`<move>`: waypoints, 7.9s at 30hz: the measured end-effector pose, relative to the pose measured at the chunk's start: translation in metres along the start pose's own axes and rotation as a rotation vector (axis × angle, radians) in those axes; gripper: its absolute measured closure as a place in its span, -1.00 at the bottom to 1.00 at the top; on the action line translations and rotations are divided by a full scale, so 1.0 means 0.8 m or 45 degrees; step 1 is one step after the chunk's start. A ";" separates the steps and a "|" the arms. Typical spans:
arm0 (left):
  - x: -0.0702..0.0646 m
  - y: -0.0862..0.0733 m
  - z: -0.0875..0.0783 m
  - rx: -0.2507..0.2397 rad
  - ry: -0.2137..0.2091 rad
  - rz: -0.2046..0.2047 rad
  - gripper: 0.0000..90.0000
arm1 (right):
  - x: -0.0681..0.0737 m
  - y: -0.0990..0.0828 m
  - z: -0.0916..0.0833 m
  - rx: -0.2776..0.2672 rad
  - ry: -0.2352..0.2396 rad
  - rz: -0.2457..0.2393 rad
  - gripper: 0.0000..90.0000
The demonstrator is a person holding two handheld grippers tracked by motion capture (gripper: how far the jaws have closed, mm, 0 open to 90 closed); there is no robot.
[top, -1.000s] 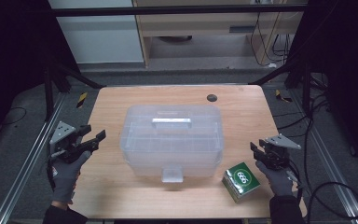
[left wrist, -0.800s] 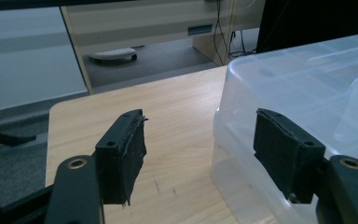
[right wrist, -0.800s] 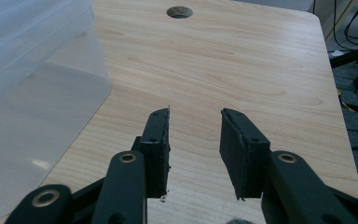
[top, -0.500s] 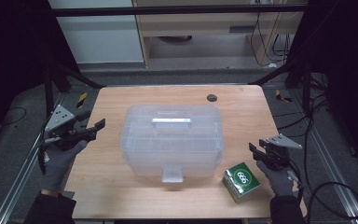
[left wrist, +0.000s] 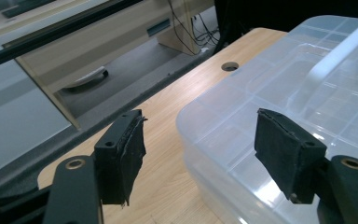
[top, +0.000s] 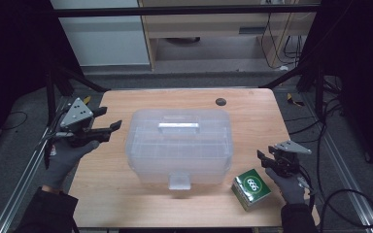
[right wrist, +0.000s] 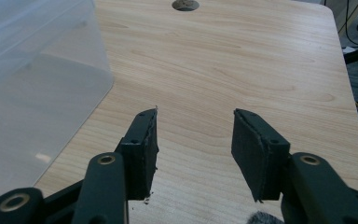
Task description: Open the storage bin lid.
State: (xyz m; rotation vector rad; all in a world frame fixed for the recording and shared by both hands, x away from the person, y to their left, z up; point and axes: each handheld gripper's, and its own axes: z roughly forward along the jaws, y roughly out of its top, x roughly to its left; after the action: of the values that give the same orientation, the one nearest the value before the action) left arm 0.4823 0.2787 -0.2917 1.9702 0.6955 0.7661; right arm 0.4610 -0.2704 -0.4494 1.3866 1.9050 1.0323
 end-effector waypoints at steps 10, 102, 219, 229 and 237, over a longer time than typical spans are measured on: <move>-0.016 0.029 0.017 0.049 -0.081 0.133 -0.28 | 0.003 -0.001 0.005 0.030 0.013 -0.033 0.08; -0.156 0.084 0.128 0.519 0.025 1.072 0.60 | 0.027 0.018 -0.006 0.087 0.137 -0.083 0.17; -0.036 0.033 0.013 0.033 0.205 0.159 0.48 | 0.090 0.048 -0.025 -0.020 0.540 -0.050 0.99; -0.010 -0.035 -0.021 -0.071 0.272 -0.167 0.82 | 0.090 0.048 -0.024 -0.017 0.537 -0.047 1.00; -0.013 -0.088 -0.021 -0.029 0.245 -0.285 0.98 | 0.090 0.047 -0.024 -0.012 0.535 -0.051 1.00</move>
State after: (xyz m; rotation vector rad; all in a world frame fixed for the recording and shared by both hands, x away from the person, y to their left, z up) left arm 0.4513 0.3119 -0.3487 1.7759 0.9991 0.8279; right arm 0.4434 -0.2006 -0.4072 1.1872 2.2058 1.3959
